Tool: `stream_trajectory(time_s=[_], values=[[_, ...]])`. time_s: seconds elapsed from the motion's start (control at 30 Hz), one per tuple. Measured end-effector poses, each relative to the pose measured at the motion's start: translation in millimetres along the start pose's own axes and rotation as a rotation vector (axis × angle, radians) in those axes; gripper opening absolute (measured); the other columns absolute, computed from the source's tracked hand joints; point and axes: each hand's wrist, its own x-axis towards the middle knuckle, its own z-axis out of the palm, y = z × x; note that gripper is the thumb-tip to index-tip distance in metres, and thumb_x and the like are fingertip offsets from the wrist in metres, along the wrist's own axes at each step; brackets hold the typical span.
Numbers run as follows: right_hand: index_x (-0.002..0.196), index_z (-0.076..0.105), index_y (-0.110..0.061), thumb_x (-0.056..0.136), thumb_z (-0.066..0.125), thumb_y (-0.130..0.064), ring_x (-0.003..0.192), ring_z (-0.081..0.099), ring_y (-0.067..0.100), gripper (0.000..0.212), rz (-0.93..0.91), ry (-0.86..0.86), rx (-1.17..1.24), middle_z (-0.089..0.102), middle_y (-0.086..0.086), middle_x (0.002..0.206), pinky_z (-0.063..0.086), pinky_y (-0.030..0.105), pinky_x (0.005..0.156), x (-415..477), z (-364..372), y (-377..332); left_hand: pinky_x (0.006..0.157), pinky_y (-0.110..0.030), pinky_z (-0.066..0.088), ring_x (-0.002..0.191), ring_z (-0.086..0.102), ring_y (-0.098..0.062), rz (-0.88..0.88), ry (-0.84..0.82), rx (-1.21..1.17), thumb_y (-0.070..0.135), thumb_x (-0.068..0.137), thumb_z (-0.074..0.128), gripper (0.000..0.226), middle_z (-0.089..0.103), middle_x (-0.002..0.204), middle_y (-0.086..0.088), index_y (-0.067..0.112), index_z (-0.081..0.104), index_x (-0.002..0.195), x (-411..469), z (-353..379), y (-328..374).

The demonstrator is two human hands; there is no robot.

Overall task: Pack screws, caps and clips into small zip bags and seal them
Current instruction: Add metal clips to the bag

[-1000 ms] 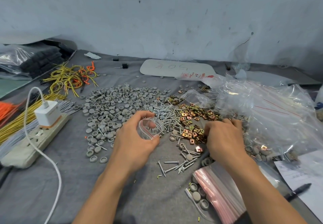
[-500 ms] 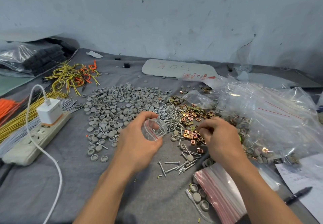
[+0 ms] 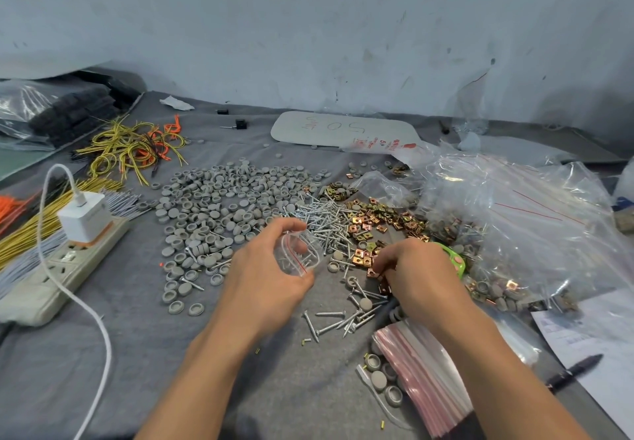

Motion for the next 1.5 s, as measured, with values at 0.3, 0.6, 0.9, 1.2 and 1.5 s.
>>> stream_trajectory(time_s=[0.3, 0.6, 0.9, 1.2, 1.5], values=[[0.082, 0.076, -0.031, 0.089, 0.062, -0.007, 0.069, 0.067, 0.015, 0.029, -0.044, 0.009, -0.037, 0.073, -0.008, 0.078, 0.06, 0.035, 0.068, -4.9, -2.0, -4.3, 0.061, -0.001, 0.041, 0.078, 0.062, 0.012, -0.005, -0.006, 0.003, 0.017, 0.077, 0.085, 0.059, 0.067, 0.1, 0.025, 0.048, 0.057, 0.119, -0.7, 0.4, 1.3], [0.092, 0.076, -0.03, 0.09, 0.064, -0.005, 0.085, 0.069, 0.019, 0.028, -0.06, -0.039, -0.138, 0.073, -0.004, 0.088, 0.06, 0.036, 0.076, -7.8, -3.1, -6.4, 0.064, -0.001, 0.041, 0.084, 0.061, 0.011, -0.005, -0.013, 0.021, 0.019, 0.077, 0.085, 0.06, 0.067, 0.1, 0.027, 0.05, 0.055, 0.119, -0.9, -0.4, -0.2], [0.087, 0.077, -0.024, 0.095, 0.068, -0.036, 0.079, 0.066, 0.02, 0.017, -0.063, 0.029, -0.197, 0.072, -0.004, 0.079, 0.055, 0.032, 0.075, -0.1, 7.6, -11.9, 0.062, -0.001, 0.041, 0.083, 0.061, 0.013, -0.006, -0.001, 0.014, 0.019, 0.076, 0.084, 0.061, 0.067, 0.098, 0.027, 0.052, 0.054, 0.118, -1.8, -0.5, -3.1], [0.076, 0.065, -0.029, 0.091, 0.075, -0.028, 0.072, 0.06, 0.011, 0.018, -0.06, 0.125, -0.014, 0.063, -0.014, 0.074, 0.05, 0.032, 0.067, -3.0, 15.6, -7.7, 0.064, -0.001, 0.041, 0.081, 0.061, 0.014, 0.006, -0.002, 0.015, 0.018, 0.075, 0.085, 0.063, 0.067, 0.099, 0.026, 0.053, 0.054, 0.117, -1.2, -0.6, -3.5], [0.077, 0.064, -0.025, 0.087, 0.075, -0.007, 0.054, 0.067, 0.013, 0.023, -0.087, 0.111, 0.639, 0.073, 0.0, 0.063, 0.048, 0.024, 0.053, -9.9, 5.9, -21.2, 0.06, -0.005, 0.041, 0.077, 0.062, 0.01, 0.028, -0.016, 0.022, 0.022, 0.07, 0.086, 0.064, 0.068, 0.101, 0.027, 0.053, 0.052, 0.116, -0.9, 3.2, 3.2]])
